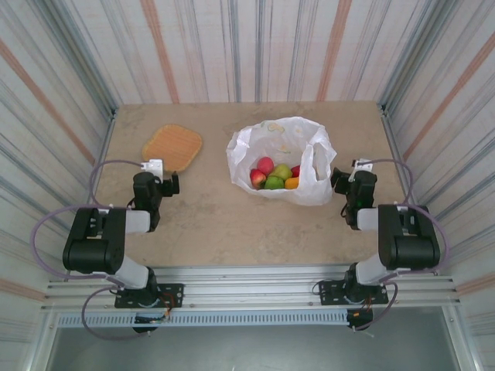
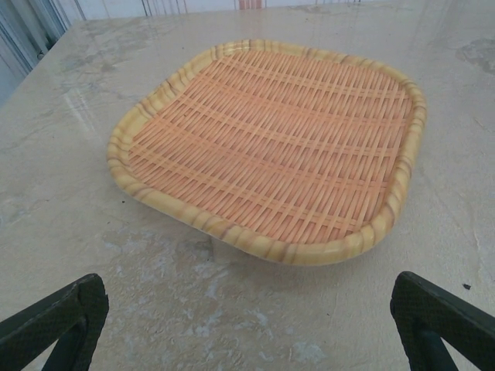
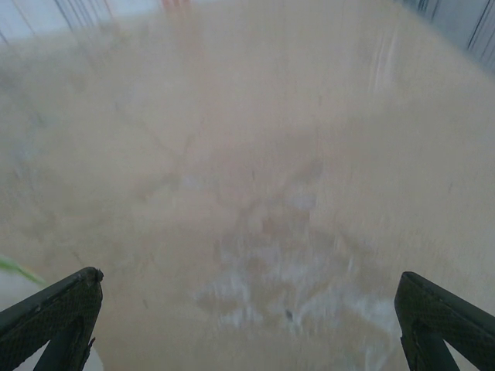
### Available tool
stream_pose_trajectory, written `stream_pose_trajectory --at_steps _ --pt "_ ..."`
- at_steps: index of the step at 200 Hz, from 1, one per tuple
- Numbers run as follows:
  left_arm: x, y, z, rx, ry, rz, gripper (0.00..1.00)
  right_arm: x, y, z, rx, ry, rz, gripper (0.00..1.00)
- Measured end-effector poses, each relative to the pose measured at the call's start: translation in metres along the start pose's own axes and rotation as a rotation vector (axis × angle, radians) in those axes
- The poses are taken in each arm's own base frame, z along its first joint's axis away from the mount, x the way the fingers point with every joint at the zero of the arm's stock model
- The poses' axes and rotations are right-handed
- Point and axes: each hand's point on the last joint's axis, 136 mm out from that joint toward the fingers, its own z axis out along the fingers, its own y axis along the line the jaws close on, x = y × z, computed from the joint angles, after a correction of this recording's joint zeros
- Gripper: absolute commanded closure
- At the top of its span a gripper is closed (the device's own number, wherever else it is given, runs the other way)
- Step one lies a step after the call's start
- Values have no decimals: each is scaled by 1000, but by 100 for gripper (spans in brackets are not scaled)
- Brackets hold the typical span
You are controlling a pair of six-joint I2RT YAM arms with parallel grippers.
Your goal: Place the fruits into the plastic bag
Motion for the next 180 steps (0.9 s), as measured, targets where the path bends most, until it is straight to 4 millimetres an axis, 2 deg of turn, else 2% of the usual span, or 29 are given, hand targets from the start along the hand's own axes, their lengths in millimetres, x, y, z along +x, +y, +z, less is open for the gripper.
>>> stream_pose_trajectory --at_steps 11,80,180 --pt "0 0 0 1 0 0 1 6 0 2 -4 18 -14 1" --pt "0 0 0 1 0 0 1 -2 4 2 -17 -14 -30 1" --pt "0 0 0 1 1 0 1 -2 7 2 -24 -14 -48 1"
